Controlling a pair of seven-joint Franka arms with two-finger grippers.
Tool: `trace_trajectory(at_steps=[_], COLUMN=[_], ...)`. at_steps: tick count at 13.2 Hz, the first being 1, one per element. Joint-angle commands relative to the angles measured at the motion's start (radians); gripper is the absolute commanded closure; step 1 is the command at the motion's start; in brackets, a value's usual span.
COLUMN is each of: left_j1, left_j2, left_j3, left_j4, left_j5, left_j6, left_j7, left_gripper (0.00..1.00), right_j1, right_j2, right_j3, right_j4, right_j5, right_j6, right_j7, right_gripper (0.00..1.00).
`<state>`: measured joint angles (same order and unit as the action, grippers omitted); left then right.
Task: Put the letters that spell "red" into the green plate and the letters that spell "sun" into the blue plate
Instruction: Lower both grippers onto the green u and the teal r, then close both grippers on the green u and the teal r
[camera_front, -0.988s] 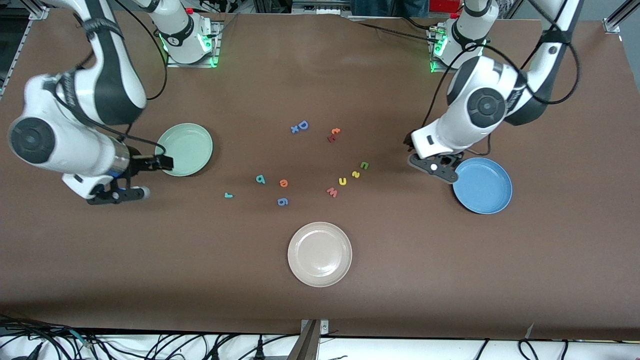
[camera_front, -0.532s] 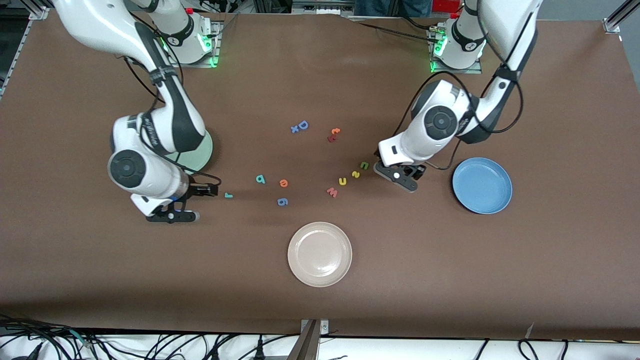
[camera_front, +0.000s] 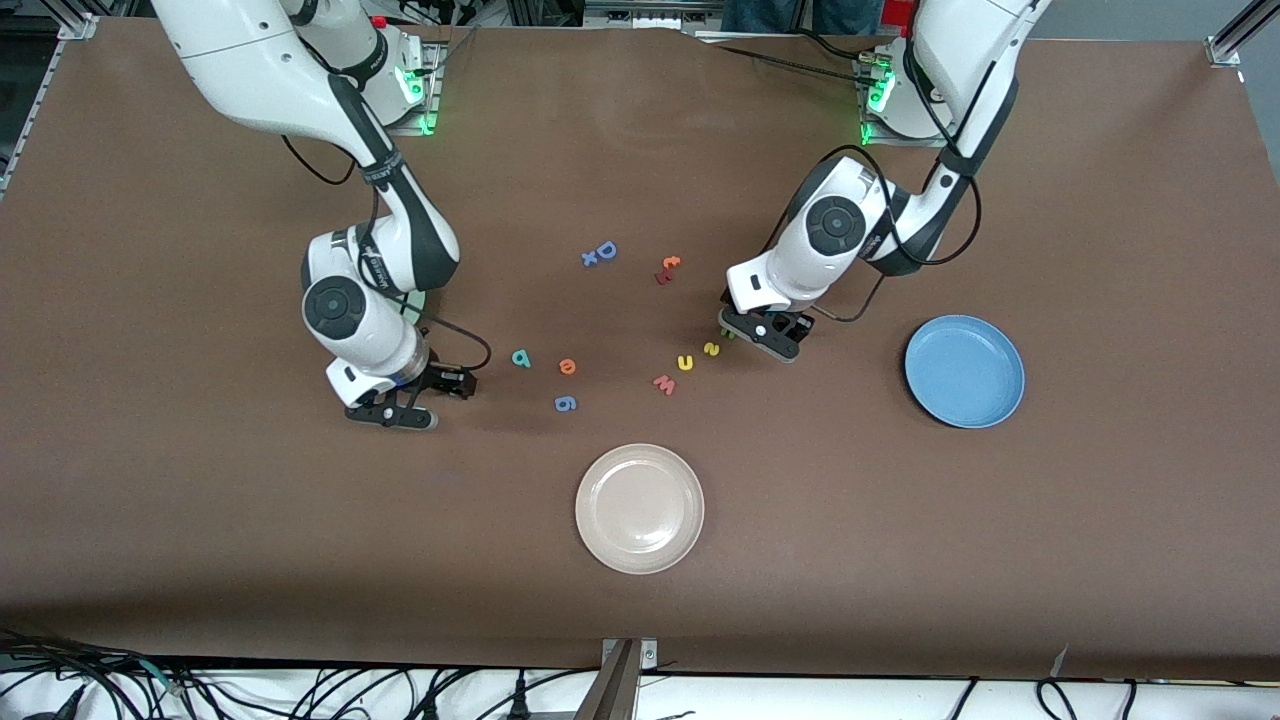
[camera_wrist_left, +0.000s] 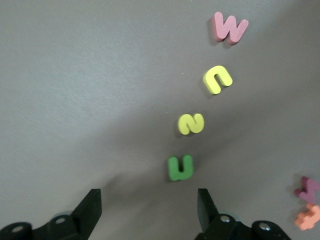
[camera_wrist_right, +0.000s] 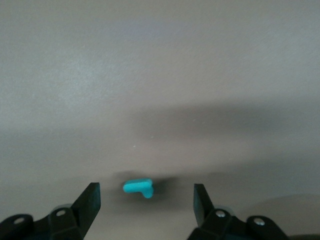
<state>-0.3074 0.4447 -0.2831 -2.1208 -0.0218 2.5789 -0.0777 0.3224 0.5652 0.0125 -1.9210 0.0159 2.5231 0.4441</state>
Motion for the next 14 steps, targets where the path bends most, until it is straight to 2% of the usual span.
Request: trace_trajectory(at_steps=[1, 4, 10, 14], left_j1=[-0.047, -0.064, -0.085, -0.114], left_j2=[0.015, 0.049, 0.078, 0.097], left_j3=[0.012, 0.031, 0.062, 0.073], left_j4=[0.001, 0.002, 0.01, 0.012], left_j5=[-0.015, -0.015, -0.017, -0.017], left_j6=[0.043, 0.072, 0.113, 0.136], left_j7=[-0.066, -0.066, -0.066, -0.068], left_gripper=[0.18, 0.21, 0.25, 0.25], right_j1=[0.021, 0.021, 0.021, 0.021], right_j2=[-0.002, 0.011, 0.03, 0.036], right_j3=[-0.008, -0.009, -0.009, -0.011], right_j4=[-0.027, -0.033, -0.029, -0.024], right_j5=[-0.014, -0.013, -0.022, -0.024], right_j6=[0.036, 0.043, 0.078, 0.085], right_j7=[0.039, 0.039, 0.038, 0.036], right_gripper=[0.23, 0.34, 0.41, 0.53])
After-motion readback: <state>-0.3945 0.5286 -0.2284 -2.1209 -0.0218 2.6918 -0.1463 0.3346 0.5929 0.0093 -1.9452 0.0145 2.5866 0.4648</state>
